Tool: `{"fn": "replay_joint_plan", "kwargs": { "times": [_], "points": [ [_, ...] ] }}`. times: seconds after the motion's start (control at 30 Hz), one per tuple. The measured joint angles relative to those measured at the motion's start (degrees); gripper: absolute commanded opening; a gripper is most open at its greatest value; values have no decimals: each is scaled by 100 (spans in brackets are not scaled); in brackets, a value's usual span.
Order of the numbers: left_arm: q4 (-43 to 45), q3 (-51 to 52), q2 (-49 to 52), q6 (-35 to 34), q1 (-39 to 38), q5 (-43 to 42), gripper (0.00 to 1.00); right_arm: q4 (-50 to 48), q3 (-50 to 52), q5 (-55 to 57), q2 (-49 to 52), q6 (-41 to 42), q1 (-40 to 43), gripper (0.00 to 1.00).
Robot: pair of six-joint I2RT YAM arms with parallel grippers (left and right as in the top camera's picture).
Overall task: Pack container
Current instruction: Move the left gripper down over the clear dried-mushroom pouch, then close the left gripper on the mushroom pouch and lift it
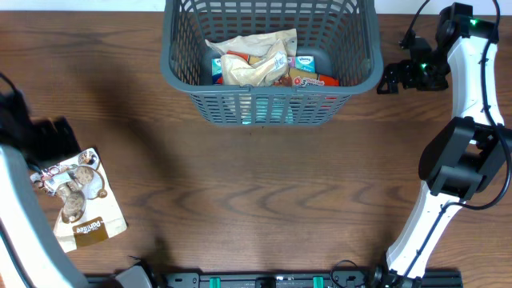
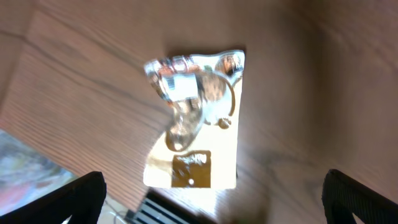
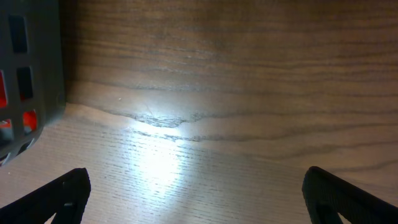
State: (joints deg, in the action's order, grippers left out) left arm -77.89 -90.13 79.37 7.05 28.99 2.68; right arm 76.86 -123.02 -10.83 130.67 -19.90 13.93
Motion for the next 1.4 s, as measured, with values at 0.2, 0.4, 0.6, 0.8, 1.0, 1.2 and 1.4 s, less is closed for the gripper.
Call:
{"fn": "replay_joint_plan", "kwargs": {
  "times": [0.2, 0.4, 0.6, 0.8, 1.0, 1.2, 1.4],
  "points": [
    [455, 1770, -1692, -105, 11, -273, 99, 2, 0, 0, 0, 0, 0, 99],
    [1471, 3036, -2817, -105, 11, -221, 99, 2, 0, 0, 0, 0, 0, 99],
    [2015, 3635, -2286, 146, 17, -24, 99, 4, 0, 0, 0, 0, 0, 99],
    [2140, 3689, -1038, 334, 216, -31, 99, 2, 0, 0, 0, 0, 0, 99],
    [2164, 3692, -223, 352, 501, -81, 99, 2, 0, 0, 0, 0, 0, 99],
    [2428, 3692, -179, 352, 509, -28, 99, -37, 0, 0, 0, 0, 0, 99],
    [3012, 3689, -179, 420, 522, 31, 99, -46, 0, 0, 0, 0, 0, 99]
  ]
}}
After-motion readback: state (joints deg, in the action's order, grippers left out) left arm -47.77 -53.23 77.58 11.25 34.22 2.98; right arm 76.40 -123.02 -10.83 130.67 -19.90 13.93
